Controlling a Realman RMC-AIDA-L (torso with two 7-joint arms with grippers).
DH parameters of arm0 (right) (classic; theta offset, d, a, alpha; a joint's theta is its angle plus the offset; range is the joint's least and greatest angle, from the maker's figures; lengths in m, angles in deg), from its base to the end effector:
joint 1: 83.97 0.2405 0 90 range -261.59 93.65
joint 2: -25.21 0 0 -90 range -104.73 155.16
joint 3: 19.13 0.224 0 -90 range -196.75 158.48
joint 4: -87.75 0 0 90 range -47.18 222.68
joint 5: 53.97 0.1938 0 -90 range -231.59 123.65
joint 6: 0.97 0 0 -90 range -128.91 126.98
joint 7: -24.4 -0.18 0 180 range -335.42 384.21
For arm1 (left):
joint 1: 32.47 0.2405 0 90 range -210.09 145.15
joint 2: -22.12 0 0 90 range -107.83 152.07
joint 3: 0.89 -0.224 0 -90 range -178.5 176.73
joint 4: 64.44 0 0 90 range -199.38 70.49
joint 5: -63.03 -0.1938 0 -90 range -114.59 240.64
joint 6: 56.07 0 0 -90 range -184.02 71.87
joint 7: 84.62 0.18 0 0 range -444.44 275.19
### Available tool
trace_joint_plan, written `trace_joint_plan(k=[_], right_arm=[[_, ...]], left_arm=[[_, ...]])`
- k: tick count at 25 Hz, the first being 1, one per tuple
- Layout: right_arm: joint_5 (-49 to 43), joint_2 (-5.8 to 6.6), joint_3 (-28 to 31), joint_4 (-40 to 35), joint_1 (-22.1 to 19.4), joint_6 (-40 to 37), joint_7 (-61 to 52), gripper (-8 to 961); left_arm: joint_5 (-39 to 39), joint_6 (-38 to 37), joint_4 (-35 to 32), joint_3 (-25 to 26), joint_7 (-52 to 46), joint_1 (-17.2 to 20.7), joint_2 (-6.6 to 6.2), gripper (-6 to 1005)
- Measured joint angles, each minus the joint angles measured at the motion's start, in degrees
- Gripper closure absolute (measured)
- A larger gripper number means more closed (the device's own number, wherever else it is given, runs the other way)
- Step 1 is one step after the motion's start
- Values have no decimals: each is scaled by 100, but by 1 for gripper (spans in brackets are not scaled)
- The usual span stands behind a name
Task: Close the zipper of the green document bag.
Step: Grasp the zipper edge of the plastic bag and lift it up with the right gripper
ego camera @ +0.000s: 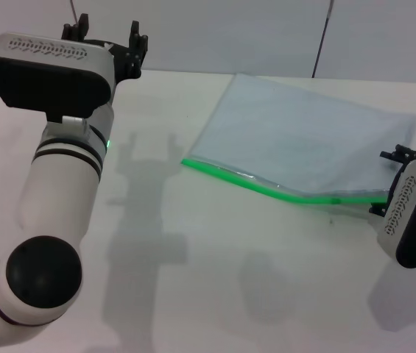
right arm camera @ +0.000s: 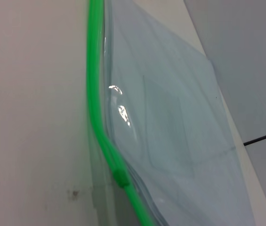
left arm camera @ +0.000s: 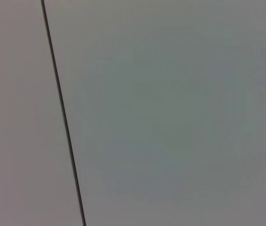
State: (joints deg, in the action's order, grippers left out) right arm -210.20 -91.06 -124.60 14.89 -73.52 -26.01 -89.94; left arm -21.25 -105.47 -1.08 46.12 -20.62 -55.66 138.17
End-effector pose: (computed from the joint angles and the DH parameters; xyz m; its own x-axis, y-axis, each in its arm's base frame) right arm 0.2444 0.3508 -0.0379 0.9150 -0.0140 0.4033 0.2907 -0.6703 -0.6828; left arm -0.1607 0.3860 -0.0016 0.8035 0.0050 0.5953 0.5952 0.0075 -0.8035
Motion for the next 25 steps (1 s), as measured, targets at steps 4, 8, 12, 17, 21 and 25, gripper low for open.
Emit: trace_joint_plan(k=[4, 8, 12, 17, 21, 25], right_arm=[[13, 0, -2, 44, 42, 9, -44, 180], [-6, 0, -1, 53, 109, 30, -281, 223], [-15, -1, 0, 53, 113, 183, -459, 386], [-23, -8, 24, 61, 124, 291, -742, 615], [-26, -1, 46, 67, 184, 254, -961, 696], [-29, 3, 4, 70, 196, 249, -1019, 730]], left_arm=[[0, 0, 4, -11, 8, -2, 5, 293], [0, 0, 8, -16, 8, -2, 6, 301], [0, 0, 9, -16, 8, -2, 6, 309], [0, 68, 15, -50, 8, -10, 0, 319], [0, 305, 47, -16, 34, -14, -19, 327], [-1, 496, 76, -9, 112, -17, -40, 335]])
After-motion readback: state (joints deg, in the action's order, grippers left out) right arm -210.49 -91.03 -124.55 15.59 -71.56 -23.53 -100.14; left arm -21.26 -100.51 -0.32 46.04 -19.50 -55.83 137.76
